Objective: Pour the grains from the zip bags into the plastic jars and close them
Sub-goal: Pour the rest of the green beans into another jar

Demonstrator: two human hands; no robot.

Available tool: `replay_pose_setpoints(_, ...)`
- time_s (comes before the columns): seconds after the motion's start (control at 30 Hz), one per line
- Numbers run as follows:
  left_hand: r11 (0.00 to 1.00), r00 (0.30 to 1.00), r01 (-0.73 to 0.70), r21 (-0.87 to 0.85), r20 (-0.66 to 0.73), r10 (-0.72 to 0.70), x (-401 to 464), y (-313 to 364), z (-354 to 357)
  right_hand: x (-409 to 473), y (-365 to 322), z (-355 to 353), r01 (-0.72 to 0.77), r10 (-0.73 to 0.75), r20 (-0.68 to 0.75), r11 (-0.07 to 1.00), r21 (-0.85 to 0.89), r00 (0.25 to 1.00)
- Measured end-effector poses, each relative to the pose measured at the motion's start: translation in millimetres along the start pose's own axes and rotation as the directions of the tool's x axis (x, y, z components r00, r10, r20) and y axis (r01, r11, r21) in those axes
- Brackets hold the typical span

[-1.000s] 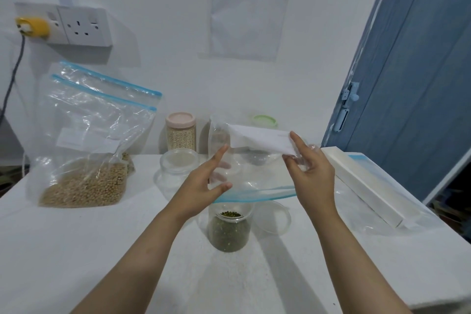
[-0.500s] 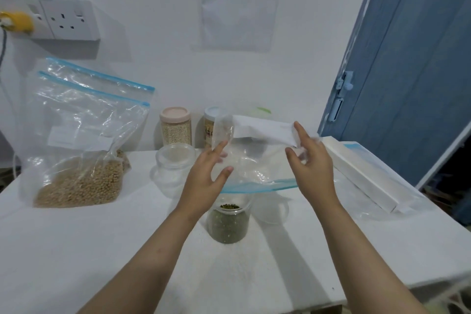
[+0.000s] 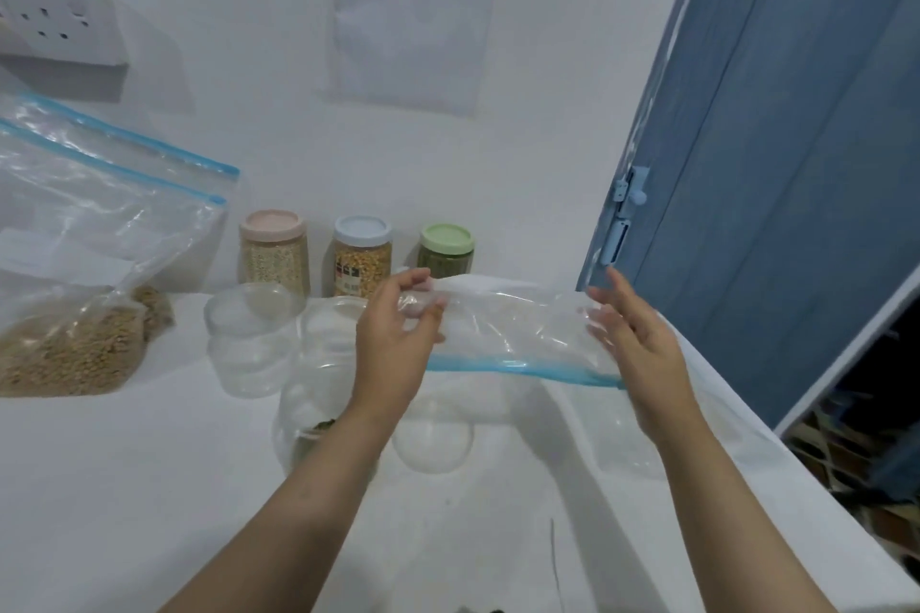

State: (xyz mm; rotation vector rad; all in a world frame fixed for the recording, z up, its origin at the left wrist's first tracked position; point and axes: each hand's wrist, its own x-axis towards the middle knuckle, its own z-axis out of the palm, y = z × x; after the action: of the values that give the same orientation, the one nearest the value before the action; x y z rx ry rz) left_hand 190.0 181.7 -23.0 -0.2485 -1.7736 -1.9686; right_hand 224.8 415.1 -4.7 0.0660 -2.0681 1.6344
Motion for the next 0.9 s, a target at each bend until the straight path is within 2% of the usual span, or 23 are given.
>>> replay_pose_setpoints(0.03, 0.997, 0.998, 0.047, -0.054, -0.045, -0.05, -0.7, -2.8, 9.6, 3.3, 3.3, -15.7, -0.022, 0.017, 0.033, 0.99, 0.143, 0.999)
replay_pose_setpoints(0.1, 0.973, 0.979, 0.143, -0.18, -0.12, -0.166, -1.5, -6.2, 20.3, 4.5, 8.1, -36.1, -0.04, 0.012, 0.109, 0.966, 0.257, 0.994)
replay_pose_setpoints(0.2, 0.886, 0.909, 0.279, -0.37, -0.194, -0.368, -2.4, -9.2, 38.8, 6.5, 18.5, -53.9, 0.094, -0.119, 0.227, 0.989, 0.118, 0.967)
replay_pose_setpoints(0.3, 0.74, 0.85, 0.381, -0.554, -0.106, -0.516, -0.8, -9.6, 43.9, 13.2, 24.1, -54.4, 0.256, -0.258, 0.209, 0.966, 0.039, 0.943)
replay_pose_setpoints(0.37, 0.72, 0.86, 0.397, -0.569, -0.045, -0.509, -1.6, -1.6, 46.2, 20.7, 23.3, -53.3, 0.431, -0.416, 0.138, 0.896, -0.105, 0.899)
replay_pose_setpoints(0.43, 0.779, 0.903, 0.353, -0.518, -0.031, -0.429, -5.3, 9.5, 50.3, 27.3, 20.5, -51.7, 0.475, -0.469, 0.08, 0.875, -0.091, 0.88)
replay_pose_setpoints(0.5, 0.893, 0.957, 0.232, -0.387, -0.073, -0.28, -10.6, 15.7, 53.6, 33.1, 13.1, -49.1, 0.351, -0.351, -0.014, 0.93, 0.11, 0.936)
replay_pose_setpoints(0.57, 0.992, 0.99, 0.052, -0.111, -0.124, -0.066, -13.4, 9.3, 53.5, 42.4, 4.8, -46.1, 0.234, -0.216, -0.095, 0.933, 0.272, 0.972)
replay_pose_setpoints(0.6, 1.0, 0.992, -0.01, 0.009, -0.125, 0.011, -14.2, 5.7, 54.9, 47.7, 0.6, -45.1, 0.203, -0.174, -0.118, 0.93, 0.308, 0.978)
replay_pose_setpoints(0.63, 0.999, 0.992, -0.005, 0.049, -0.129, 0.012, -15.0, 1.9, 56.5, 52.7, -3.2, -44.8, 0.177, -0.143, -0.121, 0.925, 0.338, 0.982)
replay_pose_setpoints(0.7, 1.0, 0.995, 0.019, 0.005, -0.098, -0.018, -16.1, 0.4, 64.9, 64.5, -7.0, -43.8, 0.103, -0.071, -0.099, 0.926, 0.363, 0.993)
replay_pose_setpoints(0.77, 1.0, 0.999, -0.005, -0.029, -0.037, 0.004, -16.8, 0.1, 74.4, 76.9, -5.8, -43.7, -0.037, 0.067, -0.074, 0.934, 0.354, 0.995)
replay_pose_setpoints(0.9, 1.0, 0.999, -0.029, -0.009, -0.019, 0.029, -18.3, -15.5, 86.4, 87.9, 12.8, -49.0, -0.269, 0.303, -0.021, 0.873, 0.407, 0.953)
